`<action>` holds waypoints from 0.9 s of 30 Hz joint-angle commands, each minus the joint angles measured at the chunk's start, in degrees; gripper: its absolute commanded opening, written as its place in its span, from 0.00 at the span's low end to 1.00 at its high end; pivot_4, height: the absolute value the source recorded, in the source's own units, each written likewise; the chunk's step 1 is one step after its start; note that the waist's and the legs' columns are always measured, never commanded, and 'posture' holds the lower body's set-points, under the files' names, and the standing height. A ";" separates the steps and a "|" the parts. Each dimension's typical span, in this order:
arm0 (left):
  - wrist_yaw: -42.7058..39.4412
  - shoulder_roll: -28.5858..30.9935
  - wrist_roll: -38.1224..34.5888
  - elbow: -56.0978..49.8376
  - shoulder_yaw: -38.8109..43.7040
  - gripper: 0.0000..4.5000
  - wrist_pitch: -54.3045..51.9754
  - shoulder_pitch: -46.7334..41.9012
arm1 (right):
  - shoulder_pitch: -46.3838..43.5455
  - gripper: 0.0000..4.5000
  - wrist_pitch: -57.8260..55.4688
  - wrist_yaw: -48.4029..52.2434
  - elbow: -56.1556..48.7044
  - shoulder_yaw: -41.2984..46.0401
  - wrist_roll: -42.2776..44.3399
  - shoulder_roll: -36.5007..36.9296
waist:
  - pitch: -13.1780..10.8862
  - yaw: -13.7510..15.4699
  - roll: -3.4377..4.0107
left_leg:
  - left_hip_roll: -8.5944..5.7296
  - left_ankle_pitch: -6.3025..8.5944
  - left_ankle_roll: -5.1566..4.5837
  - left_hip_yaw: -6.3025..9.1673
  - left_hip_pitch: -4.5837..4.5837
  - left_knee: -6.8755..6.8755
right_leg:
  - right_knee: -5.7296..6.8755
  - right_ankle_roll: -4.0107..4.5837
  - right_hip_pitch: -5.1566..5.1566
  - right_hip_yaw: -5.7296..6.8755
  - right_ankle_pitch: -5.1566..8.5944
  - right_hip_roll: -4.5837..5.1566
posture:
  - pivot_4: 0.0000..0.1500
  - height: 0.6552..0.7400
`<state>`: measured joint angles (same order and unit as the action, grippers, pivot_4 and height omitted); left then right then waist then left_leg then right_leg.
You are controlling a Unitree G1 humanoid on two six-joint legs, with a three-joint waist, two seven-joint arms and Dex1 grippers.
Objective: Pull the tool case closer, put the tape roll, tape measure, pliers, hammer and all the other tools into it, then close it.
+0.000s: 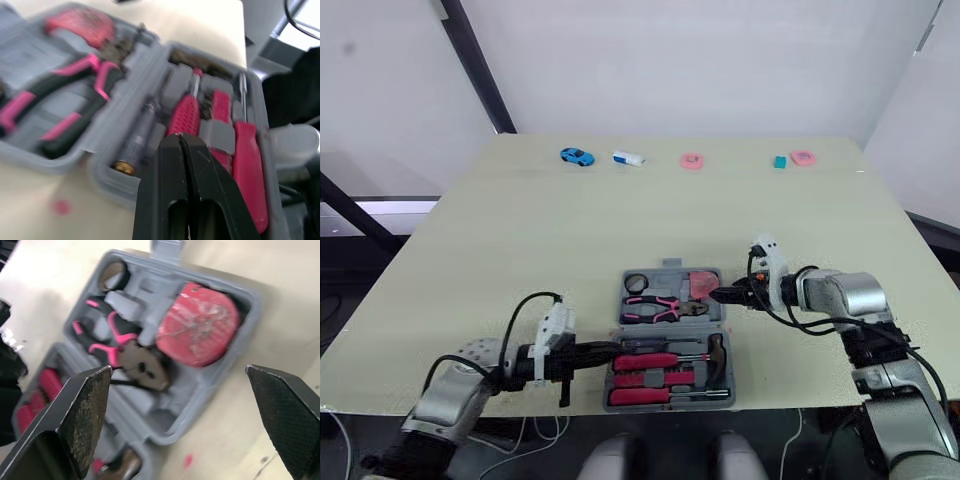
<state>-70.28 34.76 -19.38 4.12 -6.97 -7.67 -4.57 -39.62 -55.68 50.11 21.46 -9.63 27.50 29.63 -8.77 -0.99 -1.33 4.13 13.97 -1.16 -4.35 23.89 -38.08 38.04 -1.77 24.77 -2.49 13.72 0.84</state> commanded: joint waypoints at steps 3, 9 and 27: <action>-1.96 -0.70 1.96 2.49 -1.88 0.02 4.35 -0.58 | -5.73 1.00 6.28 6.13 12.00 -3.62 -5.61 -2.75 | 0.00 0.07 0.01 | 0.02 0.00 0.00 0.03 0.01 0.00 | 0.02 0.00 0.00 0.02 0.00 -0.02 | 1.00 1.00; -1.29 -1.35 3.93 4.88 -3.38 0.02 6.05 -0.87 | -10.31 1.00 9.75 10.89 21.90 -4.46 -9.45 -6.95 | 0.02 -0.05 0.03 | 0.02 0.00 0.00 0.00 -0.03 -0.04 | 0.06 -0.01 -0.02 0.01 -0.02 0.00 | 1.00 1.00; -0.79 -0.88 5.14 8.15 -3.16 0.02 9.61 0.22 | -9.57 1.00 2.29 15.84 16.06 5.79 -4.29 -8.66 | 0.04 -1.35 0.09 | 0.05 0.00 0.00 0.06 -0.10 -0.02 | 0.26 0.01 0.00 0.01 -0.01 -0.05 | 1.00 1.00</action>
<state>-71.60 33.32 -15.66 10.37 -10.01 2.27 -5.36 -48.92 -52.65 64.46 41.33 -5.74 20.46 21.09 -8.73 -2.34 -1.24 4.18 13.97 -1.16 -4.28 23.78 -38.09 38.30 -1.76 24.76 -2.48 13.71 0.79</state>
